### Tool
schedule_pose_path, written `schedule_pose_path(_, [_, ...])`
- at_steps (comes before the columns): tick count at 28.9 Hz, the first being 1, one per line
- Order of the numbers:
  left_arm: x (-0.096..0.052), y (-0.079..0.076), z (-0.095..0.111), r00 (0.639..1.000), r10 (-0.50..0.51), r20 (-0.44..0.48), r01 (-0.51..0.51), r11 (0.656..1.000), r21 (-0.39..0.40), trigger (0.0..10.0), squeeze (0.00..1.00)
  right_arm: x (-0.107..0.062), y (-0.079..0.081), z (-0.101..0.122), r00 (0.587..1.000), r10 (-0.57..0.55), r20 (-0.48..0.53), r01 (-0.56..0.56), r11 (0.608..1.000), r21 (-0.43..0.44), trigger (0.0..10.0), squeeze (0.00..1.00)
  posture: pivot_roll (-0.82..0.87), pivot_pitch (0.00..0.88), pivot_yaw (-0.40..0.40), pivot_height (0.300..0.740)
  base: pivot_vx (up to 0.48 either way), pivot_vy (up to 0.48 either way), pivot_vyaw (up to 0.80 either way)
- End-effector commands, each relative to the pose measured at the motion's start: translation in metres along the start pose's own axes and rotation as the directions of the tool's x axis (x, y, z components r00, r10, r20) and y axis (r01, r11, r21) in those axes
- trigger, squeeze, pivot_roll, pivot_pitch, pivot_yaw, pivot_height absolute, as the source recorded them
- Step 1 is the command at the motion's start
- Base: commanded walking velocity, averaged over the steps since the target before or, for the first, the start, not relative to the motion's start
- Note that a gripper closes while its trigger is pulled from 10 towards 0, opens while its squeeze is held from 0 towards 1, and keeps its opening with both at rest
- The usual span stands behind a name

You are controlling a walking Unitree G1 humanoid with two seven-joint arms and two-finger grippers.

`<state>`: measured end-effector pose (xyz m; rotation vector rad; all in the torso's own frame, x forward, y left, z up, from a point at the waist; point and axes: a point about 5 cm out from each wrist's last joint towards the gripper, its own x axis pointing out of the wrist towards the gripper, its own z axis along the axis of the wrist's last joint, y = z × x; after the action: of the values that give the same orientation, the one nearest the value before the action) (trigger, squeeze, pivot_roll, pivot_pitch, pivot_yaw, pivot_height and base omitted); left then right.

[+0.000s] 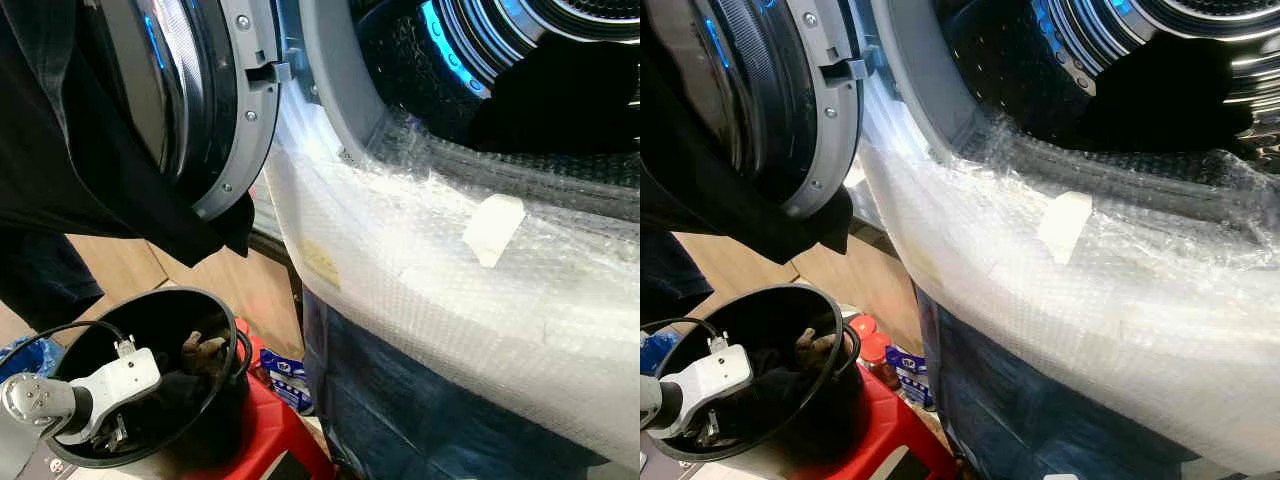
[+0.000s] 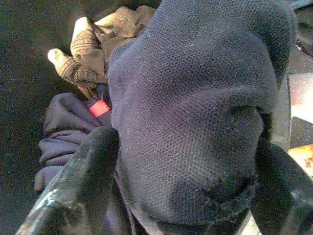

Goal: Clothes washing

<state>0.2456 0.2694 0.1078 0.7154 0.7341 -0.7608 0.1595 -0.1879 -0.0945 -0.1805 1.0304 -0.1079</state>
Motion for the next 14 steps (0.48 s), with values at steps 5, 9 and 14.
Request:
schedule_pose_path(5, [0.0000,-0.0009,0.0026,0.999,-0.020,0.027,0.020,1.000,-0.024,0.0,0.00,-0.0008,0.0057,-0.0023,1.000,0.016,-0.005,-0.016,1.000,0.006,10.0,0.00,0.11,0.090,0.122,0.740,0.000,0.000,0.00])
schedule_pose_path(9, [0.0001,-0.0002,0.0033,0.999,-0.013,0.033,0.013,1.000,-0.019,0.0,0.00,-0.0008,0.0057,-0.0024,1.000,0.016,-0.005,-0.016,1.000,0.003,10.0,0.00,0.11,0.090,0.122,0.740,0.000,0.000,0.00])
schedule_pose_path(14, [0.0003,0.0007,0.0040,1.000,-0.008,0.029,0.009,1.000,-0.007,0.0,0.00,-0.0010,0.0062,-0.0028,1.000,0.019,-0.004,-0.019,1.000,-0.008,10.0,0.00,0.11,0.088,0.122,0.740,0.000,0.000,0.00])
